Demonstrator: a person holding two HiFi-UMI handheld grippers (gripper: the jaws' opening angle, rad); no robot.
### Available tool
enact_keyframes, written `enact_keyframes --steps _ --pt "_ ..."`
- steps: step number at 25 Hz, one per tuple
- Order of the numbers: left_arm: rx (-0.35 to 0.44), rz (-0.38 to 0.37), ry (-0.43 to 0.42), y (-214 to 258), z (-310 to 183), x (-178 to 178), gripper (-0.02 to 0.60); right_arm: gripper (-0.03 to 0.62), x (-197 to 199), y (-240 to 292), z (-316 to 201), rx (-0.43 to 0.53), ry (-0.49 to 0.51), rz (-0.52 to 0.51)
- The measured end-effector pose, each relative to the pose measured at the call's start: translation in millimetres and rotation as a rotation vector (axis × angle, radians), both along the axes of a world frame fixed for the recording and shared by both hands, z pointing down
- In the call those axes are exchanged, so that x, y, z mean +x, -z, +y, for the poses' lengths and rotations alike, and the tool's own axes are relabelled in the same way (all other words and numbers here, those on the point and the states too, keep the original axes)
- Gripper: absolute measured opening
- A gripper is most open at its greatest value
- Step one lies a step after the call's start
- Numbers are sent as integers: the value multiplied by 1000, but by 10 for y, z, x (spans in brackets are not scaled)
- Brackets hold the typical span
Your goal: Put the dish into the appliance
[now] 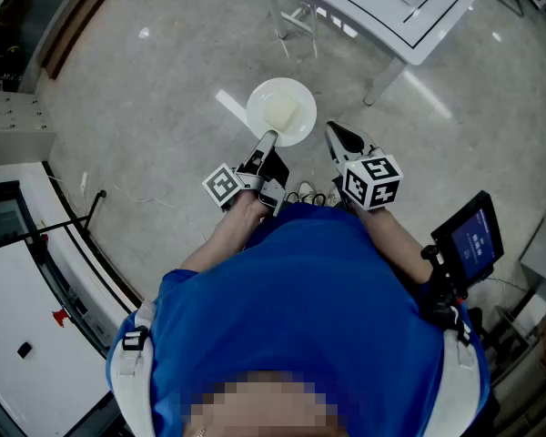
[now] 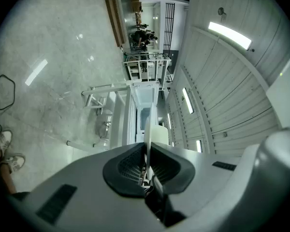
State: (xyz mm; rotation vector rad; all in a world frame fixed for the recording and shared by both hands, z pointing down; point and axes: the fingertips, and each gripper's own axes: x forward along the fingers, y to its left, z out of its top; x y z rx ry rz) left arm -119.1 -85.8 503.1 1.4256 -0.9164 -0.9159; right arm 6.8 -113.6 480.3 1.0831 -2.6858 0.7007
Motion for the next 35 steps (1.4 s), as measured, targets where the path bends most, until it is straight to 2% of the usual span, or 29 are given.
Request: enact_keyframes --steps 19,35 --pt "-7 3 -17 24 -57 -33 25 2 -60 61 -66 5 -15 13" --pt "9 13 -44 63 -110 72 25 2 4 60 -99 14 -38 19"
